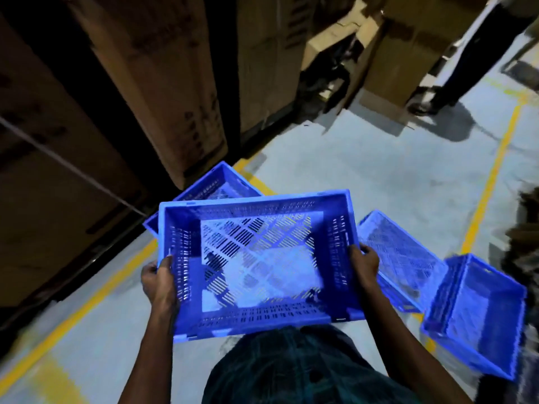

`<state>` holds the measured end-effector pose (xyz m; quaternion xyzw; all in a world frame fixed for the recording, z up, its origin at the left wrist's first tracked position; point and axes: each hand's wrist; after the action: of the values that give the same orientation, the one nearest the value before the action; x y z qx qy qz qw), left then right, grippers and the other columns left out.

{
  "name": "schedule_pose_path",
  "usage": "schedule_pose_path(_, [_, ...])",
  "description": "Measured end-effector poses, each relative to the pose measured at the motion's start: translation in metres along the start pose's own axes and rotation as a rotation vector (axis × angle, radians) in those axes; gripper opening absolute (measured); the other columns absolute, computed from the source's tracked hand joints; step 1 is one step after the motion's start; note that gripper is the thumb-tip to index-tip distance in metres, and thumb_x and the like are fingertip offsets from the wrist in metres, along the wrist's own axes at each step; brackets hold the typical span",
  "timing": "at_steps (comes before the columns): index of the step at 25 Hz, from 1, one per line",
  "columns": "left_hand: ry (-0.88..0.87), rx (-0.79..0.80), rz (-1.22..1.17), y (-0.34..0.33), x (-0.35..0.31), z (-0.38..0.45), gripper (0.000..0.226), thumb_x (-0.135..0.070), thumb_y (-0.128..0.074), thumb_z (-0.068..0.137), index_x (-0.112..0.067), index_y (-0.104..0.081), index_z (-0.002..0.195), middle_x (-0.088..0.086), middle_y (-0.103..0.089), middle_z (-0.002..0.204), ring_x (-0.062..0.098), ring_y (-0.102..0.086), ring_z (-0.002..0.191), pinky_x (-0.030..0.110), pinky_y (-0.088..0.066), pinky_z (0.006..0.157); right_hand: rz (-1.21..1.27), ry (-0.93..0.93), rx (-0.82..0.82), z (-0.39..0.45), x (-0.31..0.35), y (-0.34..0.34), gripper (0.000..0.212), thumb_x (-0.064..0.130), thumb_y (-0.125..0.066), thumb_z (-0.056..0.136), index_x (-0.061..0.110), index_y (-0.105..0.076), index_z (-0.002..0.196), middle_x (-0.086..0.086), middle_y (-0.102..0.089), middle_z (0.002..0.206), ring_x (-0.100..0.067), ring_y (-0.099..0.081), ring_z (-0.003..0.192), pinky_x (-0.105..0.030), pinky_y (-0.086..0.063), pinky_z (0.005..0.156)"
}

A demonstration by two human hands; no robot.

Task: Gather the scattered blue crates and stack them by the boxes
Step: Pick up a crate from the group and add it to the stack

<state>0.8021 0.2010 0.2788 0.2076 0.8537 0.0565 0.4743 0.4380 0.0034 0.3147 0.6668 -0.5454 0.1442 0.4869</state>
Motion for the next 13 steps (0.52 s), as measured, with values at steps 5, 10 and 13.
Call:
schedule_pose_path(5, [0.117, -0.15, -0.059, 0.0, -0.017, 0.035, 0.061, -0.065, -0.063, 0.059, -0.021, -0.058, 0.101, 0.012, -0.071, 0.1, 0.039, -0.065, 0.098, 0.05, -0.053, 0.094, -0.109, 0.065, 0.075, 0.017, 0.062, -0.067, 0.05, 0.041, -0.059, 0.073, 0.014, -0.064, 0.115, -0.007, -0.066, 0.097, -0.027, -0.063, 0.093, -0.037, -0.049, 0.087])
schedule_pose_path(10, [0.209, -0.219, -0.102, -0.034, -0.038, 0.068, 0.051, -0.061, -0.064, 0.062, -0.026, -0.056, 0.098, 0.006, -0.07, 0.097, 0.036, -0.062, 0.099, 0.046, -0.051, 0.096, -0.152, 0.1, 0.104, 0.067, 0.12, -0.145, 0.046, 0.043, -0.057, 0.071, 0.02, -0.064, 0.11, -0.004, -0.065, 0.097, -0.025, -0.06, 0.093, -0.042, -0.047, 0.099])
schedule_pose_path(13, [0.254, -0.288, -0.124, -0.058, -0.022, 0.118, 0.044, -0.058, -0.069, 0.057, -0.031, -0.05, 0.087, 0.006, -0.07, 0.093, 0.039, -0.065, 0.097, 0.053, -0.052, 0.094, -0.239, 0.11, 0.178, 0.102, 0.156, -0.193, 0.051, 0.042, -0.056, 0.068, 0.018, -0.065, 0.112, -0.004, -0.067, 0.097, -0.024, -0.062, 0.092, -0.043, -0.048, 0.099])
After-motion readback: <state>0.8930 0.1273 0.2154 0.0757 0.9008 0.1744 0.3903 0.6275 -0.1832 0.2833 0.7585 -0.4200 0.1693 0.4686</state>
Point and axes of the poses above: each hand's wrist, its own z-axis towards the middle knuckle, its own y-axis out of the back of the hand, x = y × z
